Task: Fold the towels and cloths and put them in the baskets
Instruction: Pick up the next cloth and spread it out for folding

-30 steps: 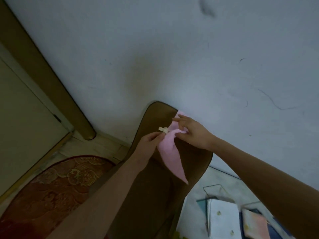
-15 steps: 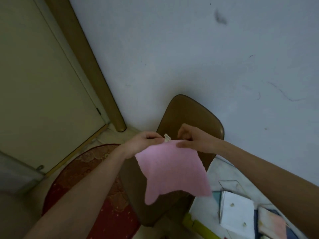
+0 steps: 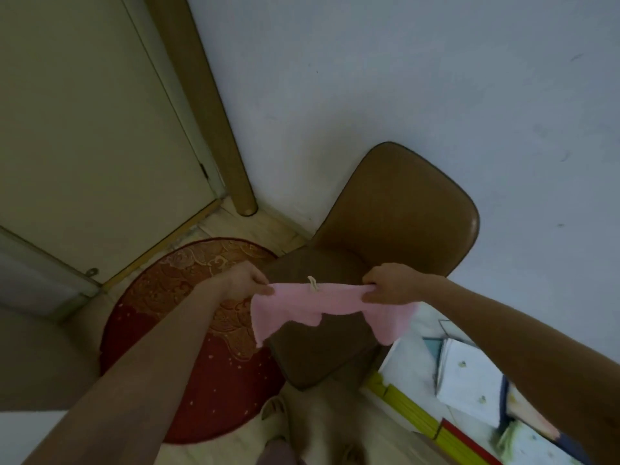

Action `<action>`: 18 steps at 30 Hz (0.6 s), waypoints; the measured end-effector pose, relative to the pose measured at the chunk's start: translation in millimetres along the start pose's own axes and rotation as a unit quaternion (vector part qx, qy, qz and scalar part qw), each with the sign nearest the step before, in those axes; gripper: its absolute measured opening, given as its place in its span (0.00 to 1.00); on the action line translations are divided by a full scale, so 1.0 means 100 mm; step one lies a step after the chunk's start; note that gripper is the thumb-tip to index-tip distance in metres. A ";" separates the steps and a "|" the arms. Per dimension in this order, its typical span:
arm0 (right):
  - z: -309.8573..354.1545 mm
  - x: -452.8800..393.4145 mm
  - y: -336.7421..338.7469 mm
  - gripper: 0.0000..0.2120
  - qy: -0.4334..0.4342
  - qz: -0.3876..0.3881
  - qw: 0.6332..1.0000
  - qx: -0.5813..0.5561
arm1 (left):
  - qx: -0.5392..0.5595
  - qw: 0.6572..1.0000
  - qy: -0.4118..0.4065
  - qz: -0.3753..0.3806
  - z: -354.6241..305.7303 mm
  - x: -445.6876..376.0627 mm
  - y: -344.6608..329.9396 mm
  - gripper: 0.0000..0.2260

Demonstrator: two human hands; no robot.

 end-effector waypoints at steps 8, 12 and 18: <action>-0.09 -0.59 0.14 0.10 -0.158 -0.157 0.973 -0.052 | 0.064 0.983 -0.094 -0.147 0.18 -0.61 0.51 0.09; -0.08 -0.65 0.54 0.07 -0.227 -0.316 0.915 -0.107 | 0.098 0.960 -0.156 -0.211 0.07 -0.81 0.92 0.08; -0.02 -0.97 0.06 0.05 -0.211 -0.382 0.895 -0.088 | 0.065 0.965 -0.144 -0.207 0.54 -1.15 0.52 0.11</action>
Point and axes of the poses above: each hand's wrist, its own x-axis away from the middle knuckle, its own y-axis out of the back of the hand, z = x × y, the point moved 4 cm from there along -x, towards the middle knuckle, and after that the axes turned 10 degrees about -y, right-handed, at the moved point
